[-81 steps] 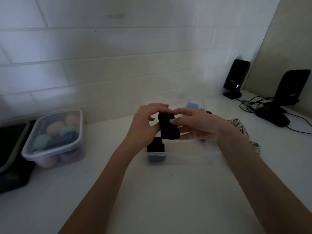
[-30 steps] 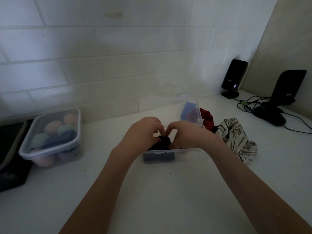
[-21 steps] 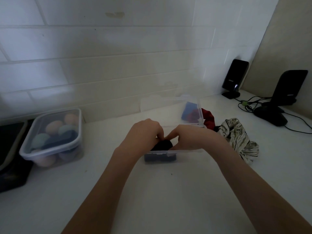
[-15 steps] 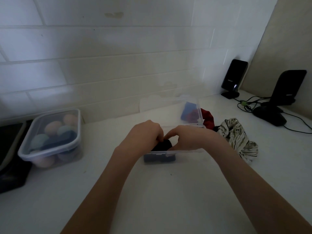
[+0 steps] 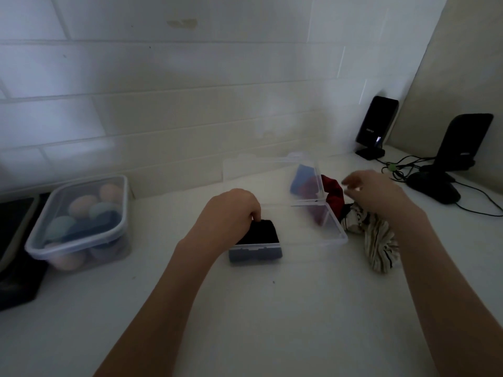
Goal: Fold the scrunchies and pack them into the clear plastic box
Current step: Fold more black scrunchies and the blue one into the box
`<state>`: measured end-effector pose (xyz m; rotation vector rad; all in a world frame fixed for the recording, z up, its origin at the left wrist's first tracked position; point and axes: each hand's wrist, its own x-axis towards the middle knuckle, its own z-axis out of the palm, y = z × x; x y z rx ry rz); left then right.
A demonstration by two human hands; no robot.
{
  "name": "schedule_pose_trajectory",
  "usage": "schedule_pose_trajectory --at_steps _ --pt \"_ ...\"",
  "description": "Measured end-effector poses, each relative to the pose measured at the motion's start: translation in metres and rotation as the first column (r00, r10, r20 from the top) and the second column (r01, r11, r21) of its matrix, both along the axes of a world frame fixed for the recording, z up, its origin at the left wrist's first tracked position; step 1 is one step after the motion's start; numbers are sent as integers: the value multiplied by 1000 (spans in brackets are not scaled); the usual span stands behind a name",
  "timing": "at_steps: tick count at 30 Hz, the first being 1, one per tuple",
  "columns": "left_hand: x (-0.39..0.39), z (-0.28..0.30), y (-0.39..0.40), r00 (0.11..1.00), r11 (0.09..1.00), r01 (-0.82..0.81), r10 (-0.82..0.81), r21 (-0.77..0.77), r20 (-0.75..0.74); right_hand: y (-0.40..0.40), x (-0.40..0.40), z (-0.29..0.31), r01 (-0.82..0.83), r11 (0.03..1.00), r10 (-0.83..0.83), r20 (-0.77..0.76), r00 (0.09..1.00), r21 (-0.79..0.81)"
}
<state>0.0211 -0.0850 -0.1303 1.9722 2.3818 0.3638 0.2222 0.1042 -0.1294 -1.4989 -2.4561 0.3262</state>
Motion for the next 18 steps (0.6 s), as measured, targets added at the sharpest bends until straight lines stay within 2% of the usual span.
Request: schedule_pose_trajectory --at_steps 3,6,9,12,14,16,18 --pt "-1 -1 -3 999 992 18 -21 126 26 1 3 -4 -24 986 47 139 989 -163" --pt "-2 -2 -4 998 982 11 -22 188 56 -2 3 -5 -84 968 132 195 972 -236" --pt "-3 -3 -4 998 979 8 -21 202 64 -1 -1 -9 -77 971 128 218 968 -226" --pt "-3 -4 -4 998 980 7 -20 200 68 -1 -4 -10 -12 992 41 234 971 -125" --pt "-4 -5 -4 998 979 11 -25 203 66 0 -3 -9 -22 992 38 128 991 -122" --pt "-4 -5 -3 998 979 15 -28 203 63 1 -2 -5 -62 990 57 -41 998 -130" --pt "-4 -6 -3 997 978 16 -30 209 64 1 -2 -1 -80 994 68 -154 986 -70"
